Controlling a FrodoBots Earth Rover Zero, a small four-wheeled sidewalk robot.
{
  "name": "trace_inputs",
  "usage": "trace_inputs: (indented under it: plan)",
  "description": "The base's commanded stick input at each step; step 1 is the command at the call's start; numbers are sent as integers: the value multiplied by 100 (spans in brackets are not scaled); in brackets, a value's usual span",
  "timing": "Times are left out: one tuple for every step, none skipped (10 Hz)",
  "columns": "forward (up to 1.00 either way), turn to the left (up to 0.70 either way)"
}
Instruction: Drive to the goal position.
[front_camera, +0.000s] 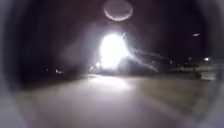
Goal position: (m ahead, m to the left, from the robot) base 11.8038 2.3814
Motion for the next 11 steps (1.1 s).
trace_inputs:
  plan:
    - [100, 0]
    - [100, 0]
    - [100, 0]
    - [100, 0]
    - [100, 0]
    - [100, 0]
    - [100, 0]
    - [100, 0]
    - [100, 0]
    - [100, 0]
    - [100, 0]
